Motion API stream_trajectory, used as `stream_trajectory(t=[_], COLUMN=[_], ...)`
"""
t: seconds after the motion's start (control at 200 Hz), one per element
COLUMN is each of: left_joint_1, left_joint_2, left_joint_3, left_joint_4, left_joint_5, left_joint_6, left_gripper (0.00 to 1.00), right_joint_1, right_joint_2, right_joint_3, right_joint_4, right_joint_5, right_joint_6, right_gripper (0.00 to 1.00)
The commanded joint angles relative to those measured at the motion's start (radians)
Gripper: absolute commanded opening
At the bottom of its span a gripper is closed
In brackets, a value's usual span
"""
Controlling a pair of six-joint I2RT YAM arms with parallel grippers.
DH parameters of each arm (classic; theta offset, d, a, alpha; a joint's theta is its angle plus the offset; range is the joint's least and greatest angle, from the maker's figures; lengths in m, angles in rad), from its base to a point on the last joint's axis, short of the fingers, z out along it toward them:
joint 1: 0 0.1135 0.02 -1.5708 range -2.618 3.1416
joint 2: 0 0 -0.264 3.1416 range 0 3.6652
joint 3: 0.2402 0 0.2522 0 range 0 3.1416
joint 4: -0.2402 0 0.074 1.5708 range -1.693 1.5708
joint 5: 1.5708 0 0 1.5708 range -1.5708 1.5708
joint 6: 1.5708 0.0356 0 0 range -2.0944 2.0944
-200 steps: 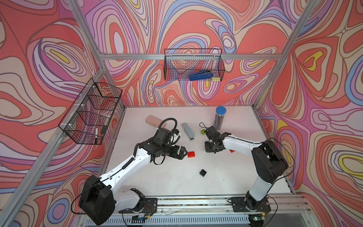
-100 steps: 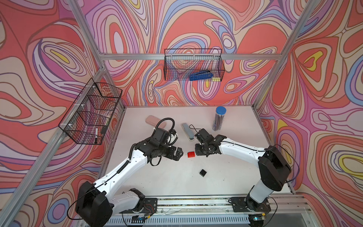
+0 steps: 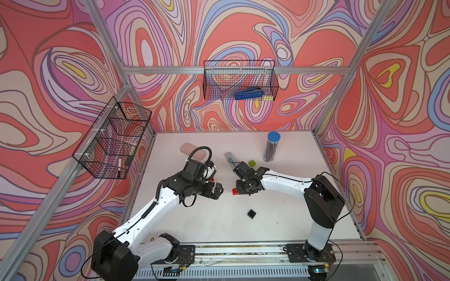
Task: Assemble the letter s with lego
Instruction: Assemble the lego brick with the lego brick.
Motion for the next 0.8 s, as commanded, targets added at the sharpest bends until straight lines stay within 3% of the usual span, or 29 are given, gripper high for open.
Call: stream_trajectory(t=[0.0, 0.796], left_joint_1=[0.008, 0.011], left_joint_2=[-0.012, 0.005], left_joint_3=[-0.014, -0.020], left_joint_4=[-0.017, -0.013], left_joint_5=[0.015, 0.033], left_joint_6=[0.017, 0.015], left_gripper=[1.00, 1.00], right_joint_1=[0.006, 0.005], right_joint_2=[0.017, 0.063], right_joint_3=[0.024, 0.027], right_joint_4=[-0.020, -0.003], right_joint_5=[0.039, 0.036], right_joint_6=[0.008, 0.016], right_gripper=[0.29, 0.30])
